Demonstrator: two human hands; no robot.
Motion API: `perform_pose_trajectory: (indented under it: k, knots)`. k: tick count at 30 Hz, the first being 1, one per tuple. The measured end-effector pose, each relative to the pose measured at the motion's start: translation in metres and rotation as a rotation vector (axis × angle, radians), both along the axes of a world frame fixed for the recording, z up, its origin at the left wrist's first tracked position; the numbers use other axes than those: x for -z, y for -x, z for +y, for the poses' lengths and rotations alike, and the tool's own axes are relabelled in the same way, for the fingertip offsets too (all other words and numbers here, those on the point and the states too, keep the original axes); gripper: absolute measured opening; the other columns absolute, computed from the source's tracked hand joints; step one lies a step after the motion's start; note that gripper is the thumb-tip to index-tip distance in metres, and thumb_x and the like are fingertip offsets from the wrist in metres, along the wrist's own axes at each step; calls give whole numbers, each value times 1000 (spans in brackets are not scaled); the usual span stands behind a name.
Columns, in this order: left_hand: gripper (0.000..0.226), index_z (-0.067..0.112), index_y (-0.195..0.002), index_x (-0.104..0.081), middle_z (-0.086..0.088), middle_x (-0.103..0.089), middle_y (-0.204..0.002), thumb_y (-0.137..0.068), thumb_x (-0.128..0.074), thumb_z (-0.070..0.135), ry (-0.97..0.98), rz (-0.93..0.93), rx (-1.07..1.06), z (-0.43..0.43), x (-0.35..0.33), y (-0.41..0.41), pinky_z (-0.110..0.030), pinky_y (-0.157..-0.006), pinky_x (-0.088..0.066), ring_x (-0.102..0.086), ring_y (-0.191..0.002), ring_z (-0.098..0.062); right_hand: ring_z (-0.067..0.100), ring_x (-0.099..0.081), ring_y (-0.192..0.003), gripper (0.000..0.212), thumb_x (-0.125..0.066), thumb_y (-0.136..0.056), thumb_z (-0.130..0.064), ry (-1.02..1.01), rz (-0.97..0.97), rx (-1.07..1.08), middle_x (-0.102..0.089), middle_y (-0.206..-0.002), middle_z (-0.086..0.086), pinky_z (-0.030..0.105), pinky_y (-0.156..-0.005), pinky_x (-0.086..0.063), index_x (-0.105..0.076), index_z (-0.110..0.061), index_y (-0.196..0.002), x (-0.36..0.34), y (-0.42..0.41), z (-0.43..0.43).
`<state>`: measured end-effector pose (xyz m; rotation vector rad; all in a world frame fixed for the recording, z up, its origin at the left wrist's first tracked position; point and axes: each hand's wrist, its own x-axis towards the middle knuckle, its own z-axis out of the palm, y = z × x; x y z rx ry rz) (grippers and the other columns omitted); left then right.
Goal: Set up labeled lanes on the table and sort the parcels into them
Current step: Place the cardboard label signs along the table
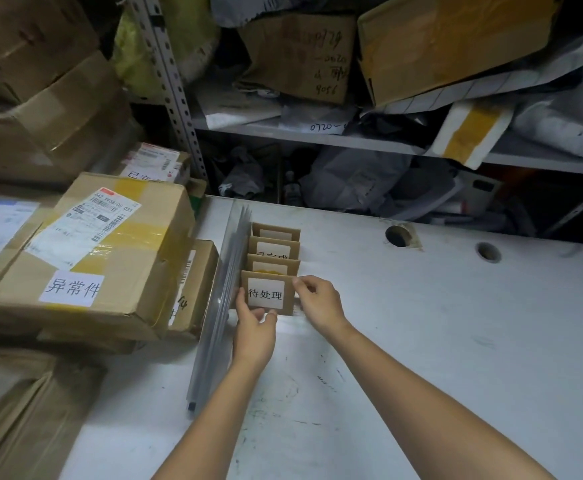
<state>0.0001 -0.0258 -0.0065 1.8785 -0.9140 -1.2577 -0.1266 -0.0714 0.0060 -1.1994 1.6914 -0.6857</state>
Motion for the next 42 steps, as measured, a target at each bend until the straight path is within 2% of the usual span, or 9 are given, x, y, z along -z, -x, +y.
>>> perform_pose_trajectory:
  k: [6,11,14,17,23,25,30,34,42]
  knots:
    - [57,31,-146,-28,-6,-61,-121,-98,-56,18,-15,1,6,5,3,-4,-29,-71,-41,-59,-95,-17,21,-65,-106,35,-44,-105,-43,11,-13,30,-70,-115,0,33,-86,-60,-68,-21,-118,-5,0,-2]
    - [61,27,-150,-26,-5,-45,-147,-98,-58,21,-41,-42,24,9,0,-4,-32,-91,-37,-50,-121,-22,21,-62,-110,36,-41,-106,-43,-17,-31,49,-69,-118,1,27,-83,-56,-65,-21,-121,-4,0,0]
    - [73,25,-157,-17,-6,-30,-158,-97,-58,23,-61,-54,46,7,1,-2,-44,-110,-37,-38,-139,-29,19,-61,-109,36,-36,-106,-47,-49,-58,20,-68,-116,-1,25,-83,-53,-64,-28,-118,-3,-1,1]
    - [65,25,-152,-27,-5,-43,-150,-95,-58,21,-45,-86,63,2,1,0,-48,-108,-41,-45,-131,-29,15,-60,-102,35,-32,-106,-50,-48,-69,0,-69,-117,-2,23,-83,-52,-63,-34,-111,0,-3,4]
    - [50,25,-148,-31,2,-53,-141,-103,-48,16,-29,-10,97,7,-17,14,-30,-90,-38,-51,-122,-21,12,-66,-90,46,-38,-103,-54,-10,-51,84,-73,-89,-9,35,-83,-56,-72,-26,-92,-11,21,15]
    - [49,26,-149,-31,2,-52,-141,-103,-46,15,-3,4,133,6,-26,26,-28,-92,-38,-48,-128,-21,12,-65,-87,46,-39,-103,-54,1,-35,121,-72,-85,-9,33,-79,-52,-71,-24,-86,-22,38,18]
    - [51,28,-150,-34,8,-52,-137,-103,-47,14,98,5,231,-5,-57,75,-25,-93,-38,-46,-124,-12,11,-63,-93,43,-39,-104,-51,33,-18,210,-72,-92,-7,29,-79,-48,-71,-24,-93,-53,95,19]
    - [59,33,-154,-25,3,-50,-145,-103,-48,13,108,13,312,-19,-77,122,-33,-106,-40,-43,-136,-20,13,-64,-93,43,-39,-104,-51,37,-11,242,-73,-92,-6,30,-80,-50,-71,-27,-90,-66,141,6]
    - [55,31,-154,-23,-2,-49,-148,-105,-46,21,61,-22,393,-56,-82,206,-35,-105,-44,-46,-136,-24,10,-64,-90,40,-38,-104,-49,13,18,260,-70,-90,-8,25,-72,-49,-70,-29,-95,-58,228,-29]
